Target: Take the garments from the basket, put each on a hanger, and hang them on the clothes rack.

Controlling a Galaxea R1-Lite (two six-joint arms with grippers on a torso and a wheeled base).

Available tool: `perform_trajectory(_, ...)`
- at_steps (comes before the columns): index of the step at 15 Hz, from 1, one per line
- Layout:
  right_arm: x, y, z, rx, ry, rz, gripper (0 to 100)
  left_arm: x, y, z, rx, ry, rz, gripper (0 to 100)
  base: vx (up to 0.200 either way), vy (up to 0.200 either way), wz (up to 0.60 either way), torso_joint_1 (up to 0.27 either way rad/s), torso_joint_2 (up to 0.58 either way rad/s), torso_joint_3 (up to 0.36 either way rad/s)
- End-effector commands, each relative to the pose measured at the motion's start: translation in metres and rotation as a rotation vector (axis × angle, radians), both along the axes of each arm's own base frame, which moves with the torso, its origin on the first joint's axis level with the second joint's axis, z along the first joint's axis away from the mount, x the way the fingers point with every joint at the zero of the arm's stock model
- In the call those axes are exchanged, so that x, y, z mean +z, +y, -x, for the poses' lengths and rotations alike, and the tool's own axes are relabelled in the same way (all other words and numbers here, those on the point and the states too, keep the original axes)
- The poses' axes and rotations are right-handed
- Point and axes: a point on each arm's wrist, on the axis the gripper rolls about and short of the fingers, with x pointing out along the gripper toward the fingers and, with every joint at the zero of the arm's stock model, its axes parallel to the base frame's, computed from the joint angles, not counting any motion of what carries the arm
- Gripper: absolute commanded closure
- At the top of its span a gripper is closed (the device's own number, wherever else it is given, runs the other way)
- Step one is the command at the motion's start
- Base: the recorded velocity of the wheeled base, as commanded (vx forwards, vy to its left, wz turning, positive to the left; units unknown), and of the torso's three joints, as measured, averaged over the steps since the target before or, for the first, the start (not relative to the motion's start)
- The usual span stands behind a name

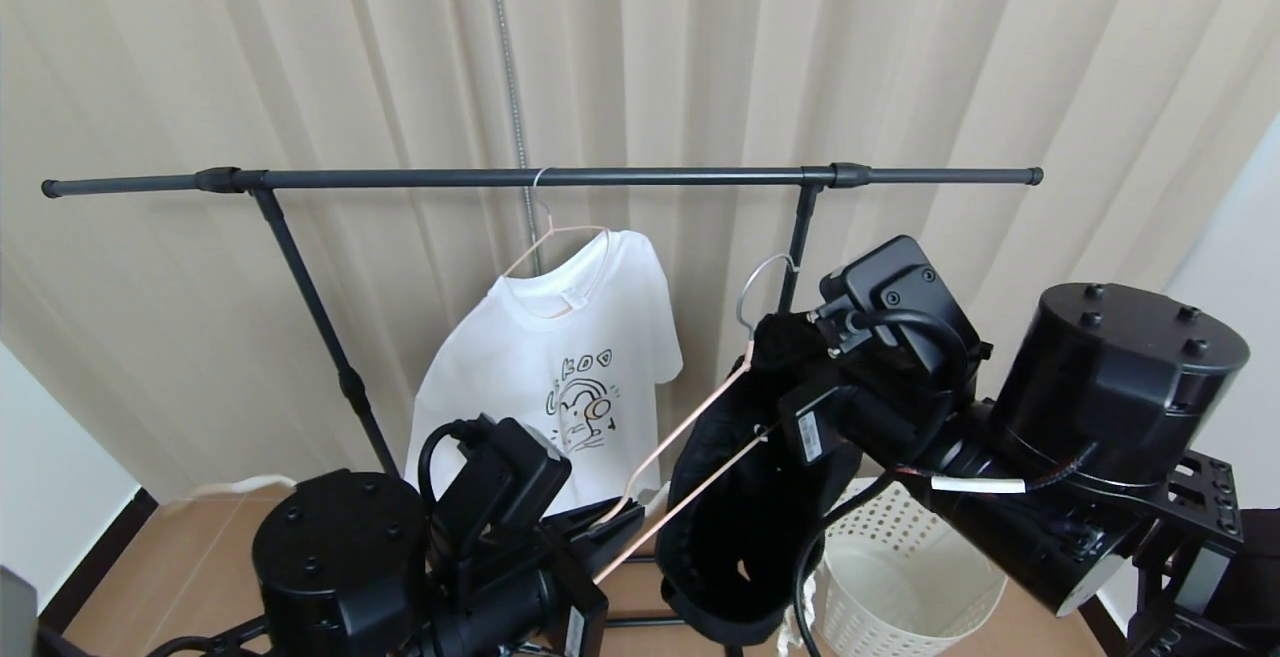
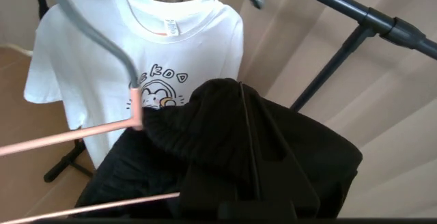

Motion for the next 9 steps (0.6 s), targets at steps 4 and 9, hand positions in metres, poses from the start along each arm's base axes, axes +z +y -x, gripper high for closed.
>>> perform_trajectory(4,0.0080,-0.0040,0.0070,-0.015,-0.020,-0.017,100,-0.0077,-0.0015,-0.0036,0.039,-0.011,0.002,100,0.000,0.000,0.00,0.000,0.00,0.000)
perform_trajectory(9,0.0088,-0.0042,0.0071,-0.018,-0.022,-0.019,0,-0.0053,0.0021,-0.0002,0.038,-0.047,0.042,100,0.000,0.000,0.00,0.000,0.00,0.000)
